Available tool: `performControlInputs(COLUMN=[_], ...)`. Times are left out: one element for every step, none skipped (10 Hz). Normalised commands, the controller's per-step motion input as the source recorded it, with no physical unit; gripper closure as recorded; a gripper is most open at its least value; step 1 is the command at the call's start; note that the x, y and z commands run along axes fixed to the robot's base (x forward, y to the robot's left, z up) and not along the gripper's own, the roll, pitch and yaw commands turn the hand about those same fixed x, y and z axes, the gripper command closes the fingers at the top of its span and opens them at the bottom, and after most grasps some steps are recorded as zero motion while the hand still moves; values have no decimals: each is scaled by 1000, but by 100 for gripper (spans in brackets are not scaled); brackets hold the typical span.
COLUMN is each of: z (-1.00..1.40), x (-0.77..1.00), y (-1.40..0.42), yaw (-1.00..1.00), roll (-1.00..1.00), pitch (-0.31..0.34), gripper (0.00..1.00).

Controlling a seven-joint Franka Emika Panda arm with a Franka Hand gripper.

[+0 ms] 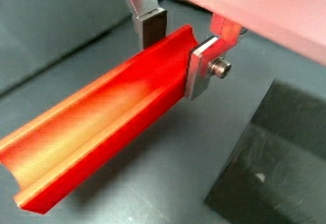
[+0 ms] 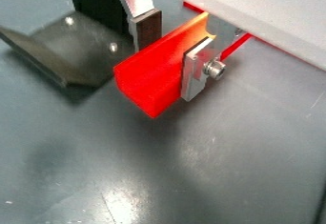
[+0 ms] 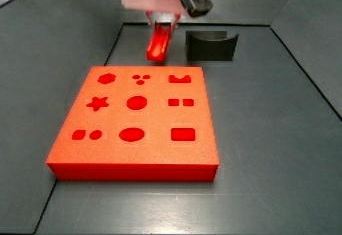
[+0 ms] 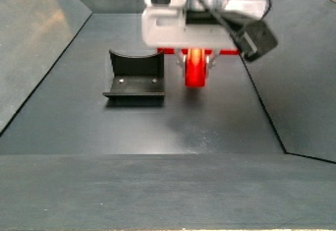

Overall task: Pick up the arch object. Move up. Place the arch object on the fixture. Regrasp the arch object. Move to above the board. Insert the arch object.
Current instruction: Move up, then place the arch object on the fixture.

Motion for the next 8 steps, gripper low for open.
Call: performControlInputs(z=[253, 1000, 1000, 1000, 1000, 1000, 1000, 983], x=[-20, 0, 0, -11, -14, -19, -20, -20], y=[5, 0, -1, -2, -2, 0, 1, 4], yaw=[9, 0, -2, -3, -3, -6, -6, -8], roll=[1, 0, 0, 0, 1, 5, 7, 9], pitch=[39, 0, 2, 16, 19, 19, 21, 26], gripper=[100, 100, 100, 100, 100, 100, 100, 100])
